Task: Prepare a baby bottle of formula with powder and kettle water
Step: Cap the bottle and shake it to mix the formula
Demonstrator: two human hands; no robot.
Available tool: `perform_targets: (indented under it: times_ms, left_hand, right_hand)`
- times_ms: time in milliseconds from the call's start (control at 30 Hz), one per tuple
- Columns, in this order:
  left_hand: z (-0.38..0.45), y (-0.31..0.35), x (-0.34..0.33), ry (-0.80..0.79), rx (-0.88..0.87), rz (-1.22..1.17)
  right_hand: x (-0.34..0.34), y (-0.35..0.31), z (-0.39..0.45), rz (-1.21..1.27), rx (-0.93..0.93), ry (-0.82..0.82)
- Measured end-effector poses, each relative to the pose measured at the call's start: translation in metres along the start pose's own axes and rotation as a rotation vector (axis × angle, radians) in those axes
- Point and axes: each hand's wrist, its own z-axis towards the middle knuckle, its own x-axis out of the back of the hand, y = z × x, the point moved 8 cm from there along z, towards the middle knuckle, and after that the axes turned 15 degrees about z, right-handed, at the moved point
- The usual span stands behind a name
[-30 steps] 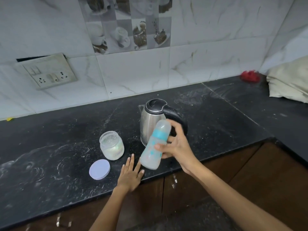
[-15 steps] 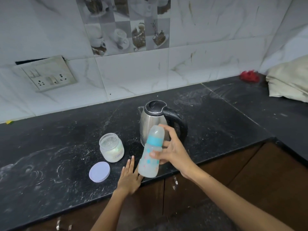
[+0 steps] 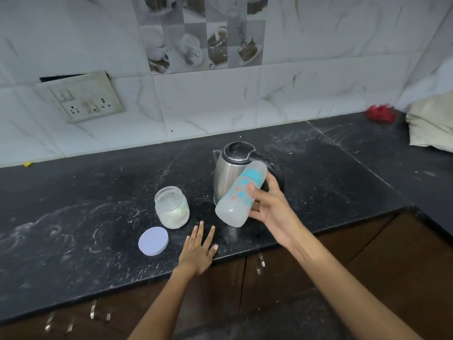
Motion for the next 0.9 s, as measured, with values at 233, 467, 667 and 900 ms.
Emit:
perform_targets:
  times_ms: [233, 467, 667, 900]
  left_hand:
    - [0.001, 0.001, 0.001, -0.03, -0.002, 0.008]
    - [0.0, 0.001, 0.001, -0.035, 0.0, 0.011]
    - [0.0, 0.0, 0.001, -0.041, 0.003, 0.013]
    - [-0.002, 0.001, 0.004, -0.047, 0.001, 0.005]
  right_hand:
    - [-0.004, 0.005, -0.004, 0.083, -0.16, 0.094]
    - [-0.002, 0.016, -0.012, -0.137, -0.271, 0.042]
    - [-0.015, -0.01, -0.006, -0.392, 0.002, -0.138]
    - [-0.016, 0.006, -0.013, -0.338, 0.094, -0.115]
